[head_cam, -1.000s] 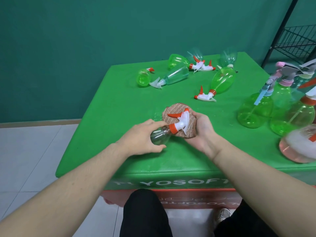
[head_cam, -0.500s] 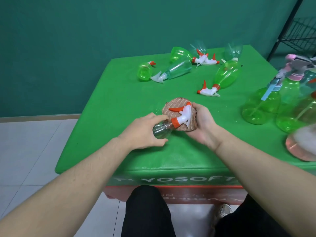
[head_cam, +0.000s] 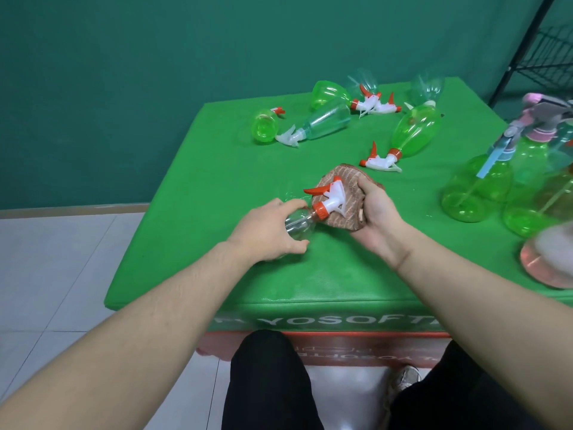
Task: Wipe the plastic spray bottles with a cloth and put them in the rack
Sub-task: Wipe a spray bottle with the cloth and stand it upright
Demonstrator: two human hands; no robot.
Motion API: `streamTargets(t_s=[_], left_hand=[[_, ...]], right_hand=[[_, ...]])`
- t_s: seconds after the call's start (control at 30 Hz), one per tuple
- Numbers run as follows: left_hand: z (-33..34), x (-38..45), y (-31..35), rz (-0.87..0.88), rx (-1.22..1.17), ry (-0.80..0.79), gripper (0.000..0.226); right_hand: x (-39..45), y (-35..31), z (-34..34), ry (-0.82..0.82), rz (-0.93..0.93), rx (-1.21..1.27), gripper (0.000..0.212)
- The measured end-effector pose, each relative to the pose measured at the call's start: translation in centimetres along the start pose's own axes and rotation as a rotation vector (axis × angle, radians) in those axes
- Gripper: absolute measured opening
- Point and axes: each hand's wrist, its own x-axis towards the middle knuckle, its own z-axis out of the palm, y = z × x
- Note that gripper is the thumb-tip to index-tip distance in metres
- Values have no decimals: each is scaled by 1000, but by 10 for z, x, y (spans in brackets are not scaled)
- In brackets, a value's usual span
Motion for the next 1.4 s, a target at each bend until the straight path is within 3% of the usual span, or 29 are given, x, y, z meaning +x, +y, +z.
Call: streamTargets(t_s=[0.43,0.63,0.77,1.0,1.3,1.4], left_hand=[[-6,-16,9,-149,-130,48,82],[-8,-35,0,-90,28,73,80],[-2,-38,0,-56,46,95,81],[8,-32,-3,-110,39,151,81],[5,-28,-4,-229,-42,183,80],[4,-30,-2,-230,-51,174,80]], right_hand=[[-42,5,-4,82,-82,-173,30],[-43,-7,2,42,-168,-194,23],[-31,-4,12,87,-263,-477,10],[-28,18,20,53,-425,-855,19],[-44,30,5,-7,-487,-973,18],[-49,14,-1,51,-426,-878,17]])
